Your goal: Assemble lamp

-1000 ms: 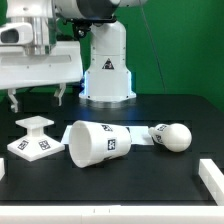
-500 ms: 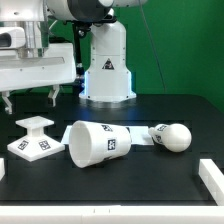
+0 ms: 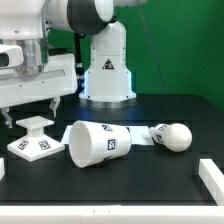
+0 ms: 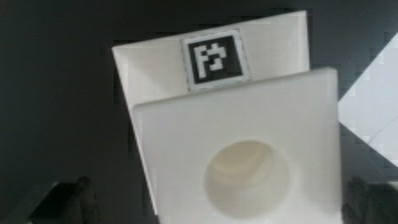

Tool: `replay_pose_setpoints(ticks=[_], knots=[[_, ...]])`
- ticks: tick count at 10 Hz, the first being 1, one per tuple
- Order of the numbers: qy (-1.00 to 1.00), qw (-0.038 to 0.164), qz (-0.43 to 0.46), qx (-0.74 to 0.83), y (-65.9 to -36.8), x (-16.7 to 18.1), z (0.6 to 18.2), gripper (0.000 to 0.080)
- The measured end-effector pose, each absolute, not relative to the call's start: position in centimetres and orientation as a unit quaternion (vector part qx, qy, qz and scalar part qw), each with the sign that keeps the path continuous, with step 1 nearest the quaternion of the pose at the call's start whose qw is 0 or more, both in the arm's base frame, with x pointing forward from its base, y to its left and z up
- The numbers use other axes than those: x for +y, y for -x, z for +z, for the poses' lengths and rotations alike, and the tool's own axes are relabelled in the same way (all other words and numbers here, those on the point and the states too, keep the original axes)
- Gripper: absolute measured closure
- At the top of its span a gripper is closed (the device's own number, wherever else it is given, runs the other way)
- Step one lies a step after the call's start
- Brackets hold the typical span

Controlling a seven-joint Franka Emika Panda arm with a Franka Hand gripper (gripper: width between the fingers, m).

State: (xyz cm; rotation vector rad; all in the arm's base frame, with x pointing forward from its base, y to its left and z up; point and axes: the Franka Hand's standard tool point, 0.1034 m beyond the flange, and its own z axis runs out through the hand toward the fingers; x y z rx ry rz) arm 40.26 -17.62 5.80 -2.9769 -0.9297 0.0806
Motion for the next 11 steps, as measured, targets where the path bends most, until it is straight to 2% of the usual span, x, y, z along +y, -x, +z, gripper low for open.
replay_pose_setpoints(ticks=[9, 10, 11], knots=[[0.955, 0.014, 0.036, -0.294, -39.0, -17.4, 4.8, 0.0110], [0.955, 0.014, 0.036, -0.294, -39.0, -17.4, 4.8, 0.0273], [0.955, 0.014, 0.036, -0.294, -39.0, -17.4, 4.8, 0.0271]])
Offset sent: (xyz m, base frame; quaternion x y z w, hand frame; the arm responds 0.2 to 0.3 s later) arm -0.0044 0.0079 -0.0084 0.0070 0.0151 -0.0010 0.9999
